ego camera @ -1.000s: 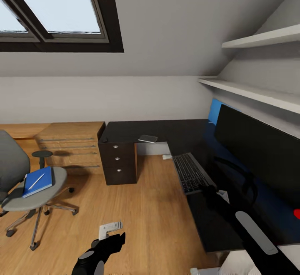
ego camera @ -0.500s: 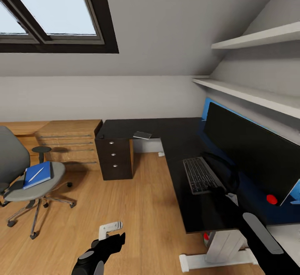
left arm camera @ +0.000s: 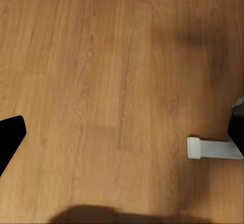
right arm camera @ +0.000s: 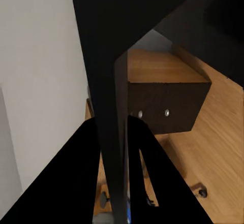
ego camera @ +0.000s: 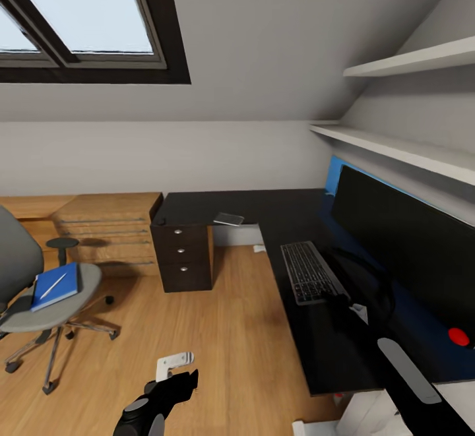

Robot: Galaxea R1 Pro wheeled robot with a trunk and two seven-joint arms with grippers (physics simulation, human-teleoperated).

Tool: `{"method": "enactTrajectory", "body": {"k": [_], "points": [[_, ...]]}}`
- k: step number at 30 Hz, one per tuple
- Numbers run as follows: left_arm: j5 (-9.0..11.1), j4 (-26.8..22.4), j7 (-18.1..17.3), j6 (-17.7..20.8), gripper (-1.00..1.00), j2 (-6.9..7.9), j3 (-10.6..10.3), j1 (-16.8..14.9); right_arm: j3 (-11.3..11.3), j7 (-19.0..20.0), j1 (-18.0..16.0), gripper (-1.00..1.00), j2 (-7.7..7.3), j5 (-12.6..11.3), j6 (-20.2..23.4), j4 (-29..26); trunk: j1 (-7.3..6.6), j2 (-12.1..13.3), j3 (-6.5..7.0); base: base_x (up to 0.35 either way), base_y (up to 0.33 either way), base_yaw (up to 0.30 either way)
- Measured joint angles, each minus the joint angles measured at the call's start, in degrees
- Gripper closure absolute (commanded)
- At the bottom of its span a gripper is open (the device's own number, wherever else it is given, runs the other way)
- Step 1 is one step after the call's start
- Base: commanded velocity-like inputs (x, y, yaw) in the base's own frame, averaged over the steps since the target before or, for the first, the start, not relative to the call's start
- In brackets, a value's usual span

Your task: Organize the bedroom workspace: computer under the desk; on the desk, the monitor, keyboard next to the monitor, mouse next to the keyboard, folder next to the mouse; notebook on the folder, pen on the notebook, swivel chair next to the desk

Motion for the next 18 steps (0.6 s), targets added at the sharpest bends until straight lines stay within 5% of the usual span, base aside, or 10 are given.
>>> {"method": "enactTrajectory", "body": {"k": [6,18], "points": [[0.0,0.5,-0.1,0.0,-1.00,0.00,0.2,0.0,0.1,0.9,0.0,1.00,-0.02,0.1,0.0,1.4,0.02,0.0,0.00,0.212,-0.007,0.000],[0.0,0.9,0.0,-0.1,-1.00,0.08,0.2,0.0,0.1,0.9,0.0,1.00,-0.02,0.4,-0.1,2.2,0.03,0.0,0.00,0.109,-0.188,0.000]]}}
